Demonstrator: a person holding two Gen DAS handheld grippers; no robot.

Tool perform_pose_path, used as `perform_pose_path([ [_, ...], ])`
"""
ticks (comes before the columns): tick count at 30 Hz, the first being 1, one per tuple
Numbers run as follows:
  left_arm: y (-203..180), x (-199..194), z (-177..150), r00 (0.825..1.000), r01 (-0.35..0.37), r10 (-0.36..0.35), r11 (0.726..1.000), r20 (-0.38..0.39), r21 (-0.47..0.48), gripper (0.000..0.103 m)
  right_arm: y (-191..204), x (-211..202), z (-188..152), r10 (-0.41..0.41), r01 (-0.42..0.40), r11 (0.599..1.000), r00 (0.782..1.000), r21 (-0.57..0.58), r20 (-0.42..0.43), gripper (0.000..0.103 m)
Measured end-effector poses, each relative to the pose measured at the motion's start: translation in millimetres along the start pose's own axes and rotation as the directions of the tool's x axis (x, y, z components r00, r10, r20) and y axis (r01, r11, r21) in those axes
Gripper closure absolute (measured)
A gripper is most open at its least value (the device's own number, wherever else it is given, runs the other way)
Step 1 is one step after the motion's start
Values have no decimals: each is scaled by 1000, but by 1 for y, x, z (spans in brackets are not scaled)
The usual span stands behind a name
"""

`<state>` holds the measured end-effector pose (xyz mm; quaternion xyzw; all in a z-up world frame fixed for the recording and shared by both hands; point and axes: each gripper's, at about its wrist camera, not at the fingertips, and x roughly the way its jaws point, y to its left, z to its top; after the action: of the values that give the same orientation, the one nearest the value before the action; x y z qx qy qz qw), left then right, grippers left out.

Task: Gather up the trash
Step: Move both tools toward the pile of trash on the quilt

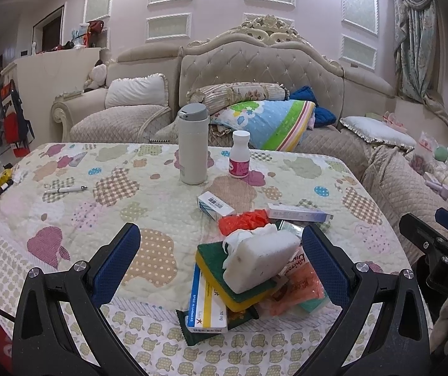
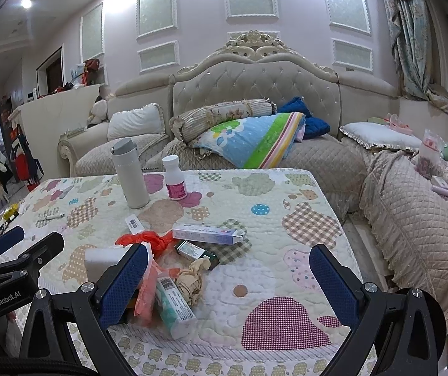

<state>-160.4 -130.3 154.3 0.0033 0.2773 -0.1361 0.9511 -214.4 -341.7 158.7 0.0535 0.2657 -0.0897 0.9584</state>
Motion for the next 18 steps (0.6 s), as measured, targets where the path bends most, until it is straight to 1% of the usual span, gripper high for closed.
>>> perform_pose_path([
  [18,0,4,-1,1000,12,-12,1000,-12,-1,1,-2,5,-1,0,-1,1000,1000,-13,-20,0],
])
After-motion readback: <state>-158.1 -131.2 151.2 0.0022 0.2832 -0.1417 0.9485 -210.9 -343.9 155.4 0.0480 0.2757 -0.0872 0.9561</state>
